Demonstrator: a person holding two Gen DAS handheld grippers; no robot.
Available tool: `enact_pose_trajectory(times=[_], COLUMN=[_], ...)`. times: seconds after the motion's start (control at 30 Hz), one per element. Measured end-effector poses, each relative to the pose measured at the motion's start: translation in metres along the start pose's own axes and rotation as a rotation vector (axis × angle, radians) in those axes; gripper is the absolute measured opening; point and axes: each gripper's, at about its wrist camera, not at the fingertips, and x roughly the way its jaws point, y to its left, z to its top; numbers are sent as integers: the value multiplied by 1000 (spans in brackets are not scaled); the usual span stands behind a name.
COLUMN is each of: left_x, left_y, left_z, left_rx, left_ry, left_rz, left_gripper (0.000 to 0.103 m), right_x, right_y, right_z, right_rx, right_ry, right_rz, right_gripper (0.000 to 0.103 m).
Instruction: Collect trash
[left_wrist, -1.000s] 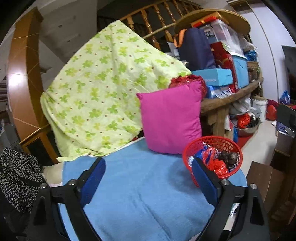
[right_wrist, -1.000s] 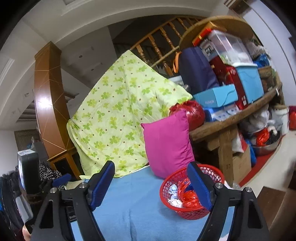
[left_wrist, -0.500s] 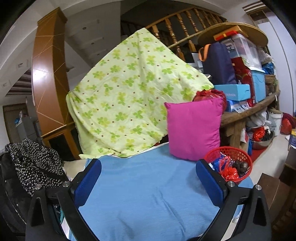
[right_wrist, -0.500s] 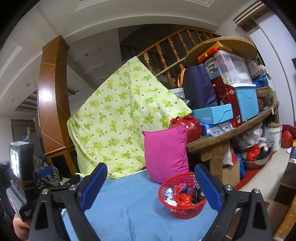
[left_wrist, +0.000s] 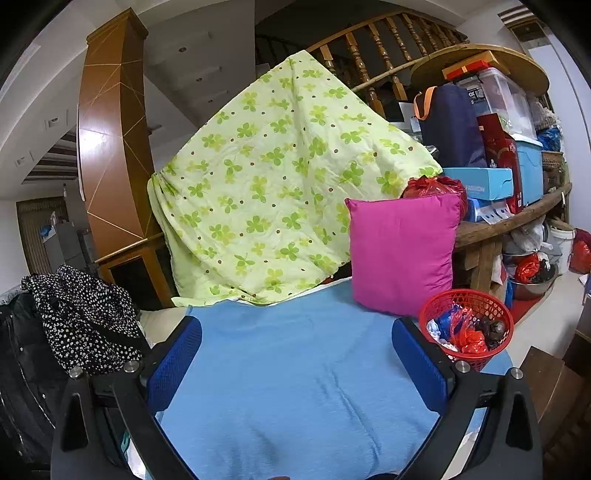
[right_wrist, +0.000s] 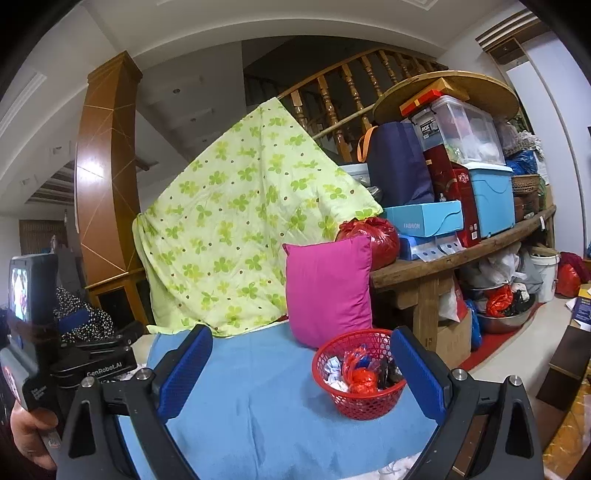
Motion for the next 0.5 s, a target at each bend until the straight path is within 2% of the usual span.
enact_pose_trajectory(times=[0.27, 0.5], left_x=[-11, -14], left_y=[0, -2], left_z=[-2, -7], left_rx=[18, 26], left_ry=[-25, -12], left_rz=[33, 30], left_gripper=[103, 103], right_x=[-1, -3], right_y=[2, 5], right_z=[-3, -12], right_rx=[-5, -17], right_ry=[9, 38], right_rz=[-4, 2], right_gripper=[99, 99])
